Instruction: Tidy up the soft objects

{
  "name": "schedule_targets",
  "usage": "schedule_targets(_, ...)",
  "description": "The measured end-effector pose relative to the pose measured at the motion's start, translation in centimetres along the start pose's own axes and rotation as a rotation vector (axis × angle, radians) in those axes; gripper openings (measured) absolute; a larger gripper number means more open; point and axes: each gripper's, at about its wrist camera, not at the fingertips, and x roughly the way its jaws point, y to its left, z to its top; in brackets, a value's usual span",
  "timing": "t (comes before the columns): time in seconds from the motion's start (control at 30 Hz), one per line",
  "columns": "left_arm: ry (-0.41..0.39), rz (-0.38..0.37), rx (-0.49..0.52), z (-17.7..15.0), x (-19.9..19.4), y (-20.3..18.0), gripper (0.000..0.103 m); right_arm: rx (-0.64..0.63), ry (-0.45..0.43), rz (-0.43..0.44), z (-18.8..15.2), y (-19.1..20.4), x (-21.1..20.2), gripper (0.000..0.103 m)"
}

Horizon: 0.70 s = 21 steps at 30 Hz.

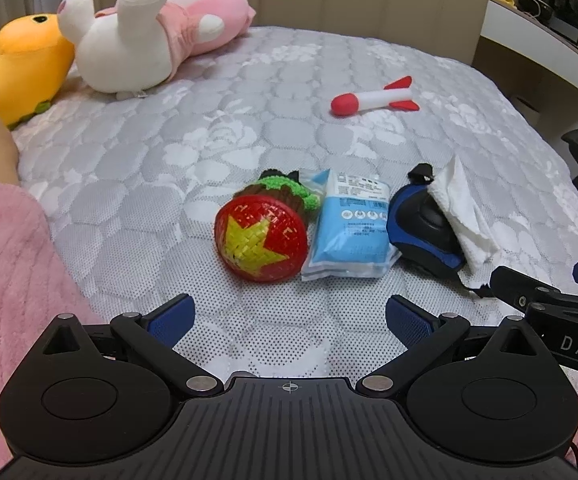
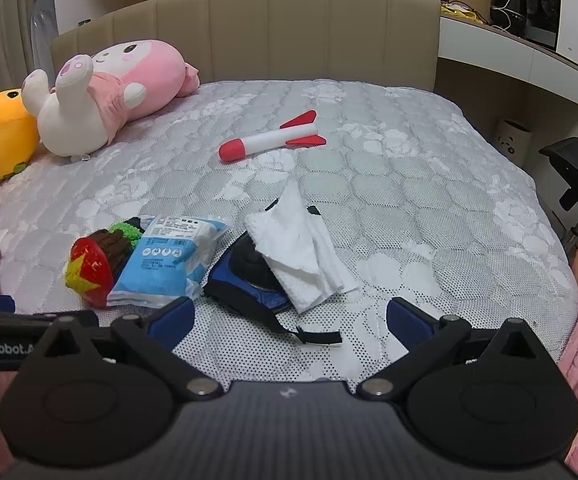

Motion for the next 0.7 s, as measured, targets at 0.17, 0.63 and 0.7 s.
schedule_targets(0.17, 0.011, -0.001, 0.006, -0.19, 0.14, -0.34, 0.103, 0.007, 0.003, 0.003, 0.15, -0.27, 0.05, 0.103)
schedule_targets(0.63, 0.016, -0.006, 0.013, -0.11, 0.33, -0.7, 0.103, 0.033, 0.034, 0.004, 0.11, -0.89, 0.57, 0.103)
schedule_targets(0.7, 0.014, -0.005, 0.014, -0.11, 0.37, -0.71, 0.103, 0.033, 0.038, 0.003, 0.08, -0.9, 0.64, 0.103)
